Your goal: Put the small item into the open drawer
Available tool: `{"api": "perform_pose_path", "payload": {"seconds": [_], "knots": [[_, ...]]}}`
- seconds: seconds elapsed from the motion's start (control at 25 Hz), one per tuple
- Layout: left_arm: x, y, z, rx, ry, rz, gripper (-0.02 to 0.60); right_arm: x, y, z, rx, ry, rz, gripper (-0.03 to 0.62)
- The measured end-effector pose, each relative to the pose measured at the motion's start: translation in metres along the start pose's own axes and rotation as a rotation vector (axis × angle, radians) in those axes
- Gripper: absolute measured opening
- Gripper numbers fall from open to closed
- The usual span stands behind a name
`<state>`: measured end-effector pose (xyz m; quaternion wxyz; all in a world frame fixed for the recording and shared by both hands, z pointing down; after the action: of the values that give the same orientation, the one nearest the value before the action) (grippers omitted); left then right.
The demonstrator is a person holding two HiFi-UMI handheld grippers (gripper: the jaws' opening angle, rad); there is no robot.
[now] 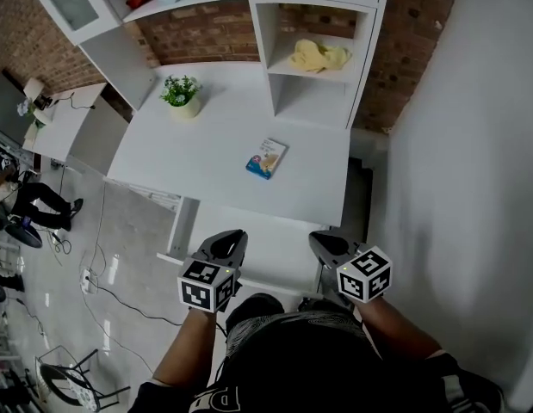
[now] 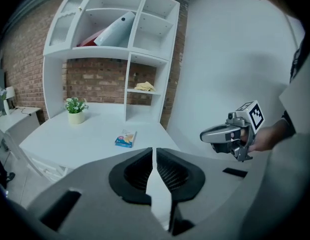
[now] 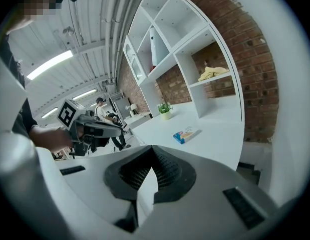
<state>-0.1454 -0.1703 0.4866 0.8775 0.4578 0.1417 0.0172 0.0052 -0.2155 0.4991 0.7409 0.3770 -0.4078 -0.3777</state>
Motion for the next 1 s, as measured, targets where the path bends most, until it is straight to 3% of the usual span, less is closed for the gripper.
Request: {"api": "perform_pose_path", "payload": {"seconds": [0.12,0.24,0.72,1.0], "knots": [[-0.002,-0.004,0.009,-0.014,-0.012,0.02,0.024,0.01,-0.004,-0.001,0.023,0.007,0.015,0.005],[-0.007,-0.009,0.021,-0.041,-0.005,0.047,0.118,0.013,-0.008,-0.003,0.045,0.019,0.031,0.005],[-0.051,-0.043,0.087,-0.116,0.059,0.189,0.186,0.015,-0.011,0.001,0.078,0.178,0.098,0.005],[-0.086,-0.053,0.134,-0.16,0.056,0.15,0.21,0.01,-0.005,0.008,0.064,0.231,0.121,0.005]]}}
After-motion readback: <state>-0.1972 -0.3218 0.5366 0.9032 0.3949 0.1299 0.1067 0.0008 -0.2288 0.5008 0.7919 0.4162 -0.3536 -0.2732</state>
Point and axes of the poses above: the fingertips, and each gripper's own axes: z forward along the fingers, x to its right, y out of its underside, the point moved 1 cm from there along -z, backward along the fingers, and after that the axes turned 4 degrees about -z, right-handed, at the moved point
